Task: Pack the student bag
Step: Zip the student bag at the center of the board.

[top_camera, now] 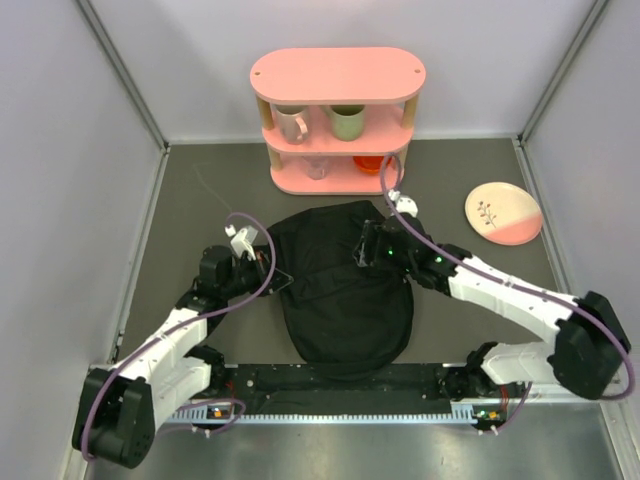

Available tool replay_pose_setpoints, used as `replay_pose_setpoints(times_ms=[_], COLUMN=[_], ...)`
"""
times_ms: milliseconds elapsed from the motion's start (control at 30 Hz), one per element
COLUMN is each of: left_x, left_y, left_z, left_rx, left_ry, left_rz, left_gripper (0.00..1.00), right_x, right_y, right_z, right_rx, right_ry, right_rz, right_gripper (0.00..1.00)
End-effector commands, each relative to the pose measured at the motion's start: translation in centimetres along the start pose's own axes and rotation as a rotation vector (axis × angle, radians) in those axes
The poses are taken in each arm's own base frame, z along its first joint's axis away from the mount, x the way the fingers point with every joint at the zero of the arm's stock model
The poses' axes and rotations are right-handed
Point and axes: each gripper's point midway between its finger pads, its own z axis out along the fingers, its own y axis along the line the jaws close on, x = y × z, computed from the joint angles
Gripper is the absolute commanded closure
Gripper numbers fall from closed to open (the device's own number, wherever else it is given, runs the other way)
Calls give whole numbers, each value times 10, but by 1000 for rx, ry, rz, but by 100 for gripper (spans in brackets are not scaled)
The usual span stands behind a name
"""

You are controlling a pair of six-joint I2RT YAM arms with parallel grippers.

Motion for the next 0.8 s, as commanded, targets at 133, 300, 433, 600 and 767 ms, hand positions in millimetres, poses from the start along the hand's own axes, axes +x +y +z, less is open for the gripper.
replay_pose_setpoints(times_ms=[133, 300, 433, 600, 767], left_x=[-8, -5, -5, -8, -17], left_y=[-23, -25, -24, -20, -15], left_z=[-1, -1, -1, 3, 8], left_rx=[112, 130, 132, 112, 76], left_ry=[12, 23, 9, 5, -12], left_rz=[70, 82, 86, 87, 83], left_gripper=[100, 100, 100, 100, 100], right_x=[-10, 18, 54, 98, 103], right_y=[80, 85, 79, 57, 40], right_z=[26, 38, 30, 16, 16], right_rx=[-259, -271, -297, -279, -213], right_ry=[113, 212, 293, 335, 320], right_rz=[-78, -155, -210, -224, -193], right_gripper=[33, 32, 33, 33, 34])
